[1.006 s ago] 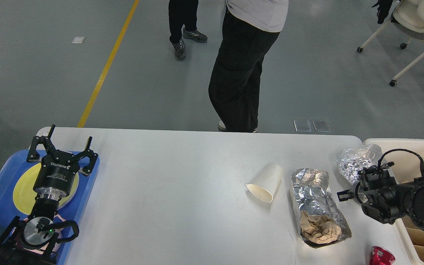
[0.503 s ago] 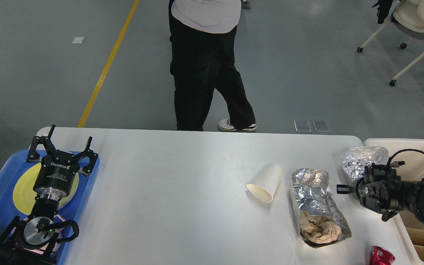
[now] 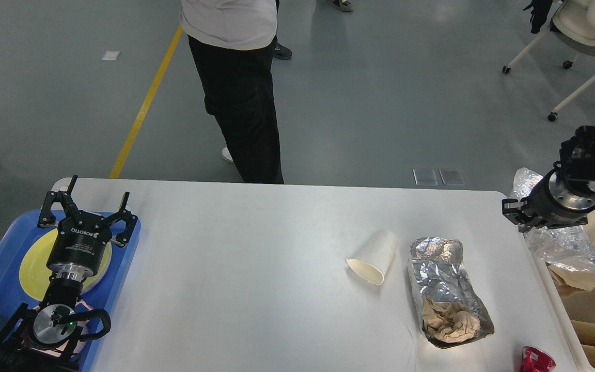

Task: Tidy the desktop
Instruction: 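Lift the crumpled foil and drop it into the white bin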

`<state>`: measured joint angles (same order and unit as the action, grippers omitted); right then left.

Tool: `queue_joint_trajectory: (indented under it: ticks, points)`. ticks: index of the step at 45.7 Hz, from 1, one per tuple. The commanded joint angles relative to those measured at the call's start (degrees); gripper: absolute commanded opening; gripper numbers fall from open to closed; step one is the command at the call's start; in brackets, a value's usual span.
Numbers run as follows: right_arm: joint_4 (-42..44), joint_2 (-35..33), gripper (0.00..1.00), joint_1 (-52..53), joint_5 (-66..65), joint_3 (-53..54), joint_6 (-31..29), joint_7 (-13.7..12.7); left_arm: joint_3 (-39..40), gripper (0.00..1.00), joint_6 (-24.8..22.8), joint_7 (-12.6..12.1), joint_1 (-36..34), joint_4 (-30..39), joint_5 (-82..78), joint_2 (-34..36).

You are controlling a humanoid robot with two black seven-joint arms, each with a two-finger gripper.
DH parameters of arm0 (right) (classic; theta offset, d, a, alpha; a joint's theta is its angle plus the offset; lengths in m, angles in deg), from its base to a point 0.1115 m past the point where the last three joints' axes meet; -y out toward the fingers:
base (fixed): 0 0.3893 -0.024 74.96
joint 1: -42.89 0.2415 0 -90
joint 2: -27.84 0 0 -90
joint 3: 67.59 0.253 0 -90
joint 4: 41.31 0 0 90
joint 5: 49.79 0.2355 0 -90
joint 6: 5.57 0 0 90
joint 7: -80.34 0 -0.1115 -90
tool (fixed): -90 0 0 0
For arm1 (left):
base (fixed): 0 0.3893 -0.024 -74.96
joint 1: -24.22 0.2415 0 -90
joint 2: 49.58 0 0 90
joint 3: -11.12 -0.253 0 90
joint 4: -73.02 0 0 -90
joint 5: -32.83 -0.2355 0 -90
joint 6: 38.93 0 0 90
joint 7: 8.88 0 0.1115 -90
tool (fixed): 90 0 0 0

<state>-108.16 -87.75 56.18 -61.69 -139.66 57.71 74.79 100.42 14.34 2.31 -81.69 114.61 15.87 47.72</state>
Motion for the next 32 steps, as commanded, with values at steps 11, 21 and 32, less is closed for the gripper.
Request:
queue_joint_trajectory:
  ticks: [11,21,32]
  points:
    - [-22.3,0.5,0.00,25.7,7.9,-14.8,-2.1,-0.4,0.0,0.96,0.0,0.0,0.0,0.0,0.0,0.0]
    - [-23.4,0.3,0.00,26.4,9.4,-17.7,0.4,-0.4,0.0,0.96,0.0,0.0,0.0,0.0,0.0,0.0]
    - [-12.5,-5.5,0.00,12.5,10.1,-19.2,9.8,-1.2,0.0,0.96,0.0,0.0,0.0,0.0,0.0,0.0]
